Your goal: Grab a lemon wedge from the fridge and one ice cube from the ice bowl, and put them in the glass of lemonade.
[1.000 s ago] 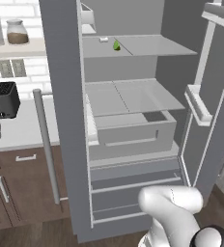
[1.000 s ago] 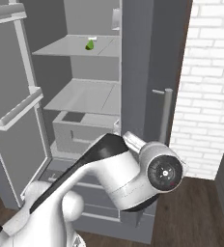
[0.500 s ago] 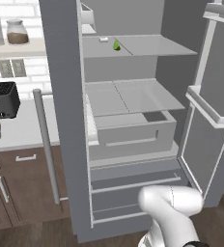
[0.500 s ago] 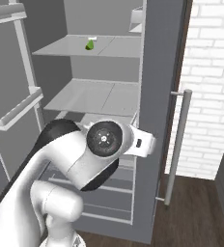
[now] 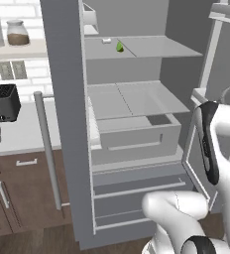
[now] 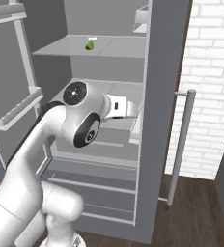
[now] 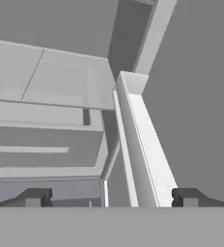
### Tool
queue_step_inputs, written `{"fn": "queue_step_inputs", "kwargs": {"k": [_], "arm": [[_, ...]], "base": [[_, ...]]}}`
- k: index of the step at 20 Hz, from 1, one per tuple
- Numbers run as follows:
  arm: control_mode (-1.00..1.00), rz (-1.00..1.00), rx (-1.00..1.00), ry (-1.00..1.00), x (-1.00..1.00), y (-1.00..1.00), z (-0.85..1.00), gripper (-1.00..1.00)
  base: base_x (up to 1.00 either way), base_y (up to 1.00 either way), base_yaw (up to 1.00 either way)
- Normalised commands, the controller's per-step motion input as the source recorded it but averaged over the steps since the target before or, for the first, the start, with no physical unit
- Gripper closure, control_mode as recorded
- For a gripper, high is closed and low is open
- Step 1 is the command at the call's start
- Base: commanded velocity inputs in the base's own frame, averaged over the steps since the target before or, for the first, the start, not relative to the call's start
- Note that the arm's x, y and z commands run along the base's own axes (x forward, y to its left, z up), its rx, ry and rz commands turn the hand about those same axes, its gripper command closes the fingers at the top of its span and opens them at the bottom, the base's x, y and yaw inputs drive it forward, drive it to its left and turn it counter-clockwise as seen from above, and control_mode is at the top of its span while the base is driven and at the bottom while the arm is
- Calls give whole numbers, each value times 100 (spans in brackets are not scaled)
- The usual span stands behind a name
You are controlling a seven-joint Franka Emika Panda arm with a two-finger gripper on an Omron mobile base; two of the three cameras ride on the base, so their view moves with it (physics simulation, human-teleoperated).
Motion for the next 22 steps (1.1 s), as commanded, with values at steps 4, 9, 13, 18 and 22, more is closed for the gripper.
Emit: {"fn": "queue_step_inputs", "kwargs": {"k": [4, 9, 13, 18, 22], "arm": [[-100, 0, -14, 14, 84, -31, 11, -100], [-100, 0, -16, 0, -2, 39, 37, -100], [-100, 0, -4, -7, -64, 61, 20, -100], [-100, 0, 0, -7, -85, 77, 1, -100], [-100, 3, 3, -7, -94, 96, 0, -100]], "base": [[0, 0, 0], [0, 0, 0], [0, 0, 0], [0, 0, 0], [0, 0, 0]]}}
